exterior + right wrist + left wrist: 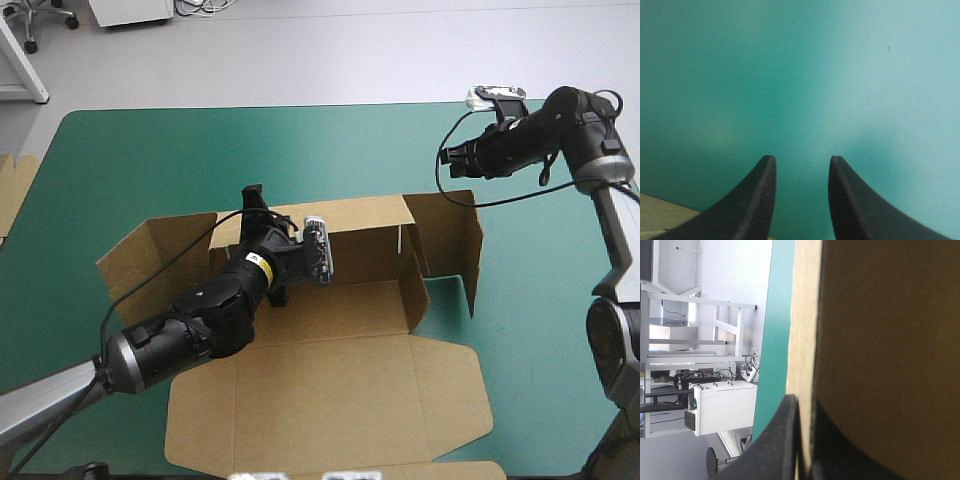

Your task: Fold the box

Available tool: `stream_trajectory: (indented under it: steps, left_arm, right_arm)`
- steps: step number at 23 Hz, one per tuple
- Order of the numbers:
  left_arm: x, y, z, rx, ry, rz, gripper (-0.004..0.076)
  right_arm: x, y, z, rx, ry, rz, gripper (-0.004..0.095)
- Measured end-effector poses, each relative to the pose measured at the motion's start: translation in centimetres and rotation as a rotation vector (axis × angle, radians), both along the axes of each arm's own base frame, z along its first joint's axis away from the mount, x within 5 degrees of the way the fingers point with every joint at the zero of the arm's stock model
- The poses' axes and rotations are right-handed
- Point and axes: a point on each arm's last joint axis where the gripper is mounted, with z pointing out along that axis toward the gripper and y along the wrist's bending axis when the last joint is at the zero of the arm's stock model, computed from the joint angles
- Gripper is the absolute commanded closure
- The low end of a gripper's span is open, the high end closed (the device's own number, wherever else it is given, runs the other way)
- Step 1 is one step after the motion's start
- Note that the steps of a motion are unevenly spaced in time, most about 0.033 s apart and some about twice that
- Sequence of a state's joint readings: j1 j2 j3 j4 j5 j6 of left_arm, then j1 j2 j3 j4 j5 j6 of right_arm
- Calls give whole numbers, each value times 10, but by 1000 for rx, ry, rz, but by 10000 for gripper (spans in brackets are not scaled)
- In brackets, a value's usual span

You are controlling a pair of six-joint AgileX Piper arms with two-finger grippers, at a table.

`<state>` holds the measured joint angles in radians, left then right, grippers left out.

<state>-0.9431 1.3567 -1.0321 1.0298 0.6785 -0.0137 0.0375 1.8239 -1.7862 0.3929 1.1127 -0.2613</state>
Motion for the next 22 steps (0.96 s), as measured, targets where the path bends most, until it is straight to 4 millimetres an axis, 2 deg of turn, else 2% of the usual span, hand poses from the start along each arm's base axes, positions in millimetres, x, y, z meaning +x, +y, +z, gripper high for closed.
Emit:
stream_trajectory:
  steps: [5,10,14,18,22]
  left_arm:
    - [0,0,0,3,-3,0,734]
    - [1,1,0,29,-25,3,734]
    - [2,3,-2,45,-38,12,734]
    - [1,6,-16,51,-95,25,734]
    - [-3,5,-23,92,-158,-2,734]
  right_arm:
    - [0,4,-11,15,71,37,585]
    - [-6,6,-10,12,117,69,585]
    - [-24,7,-2,23,110,85,589]
    - [-45,7,-10,33,138,111,589]
    - [-52,8,-7,48,101,111,589]
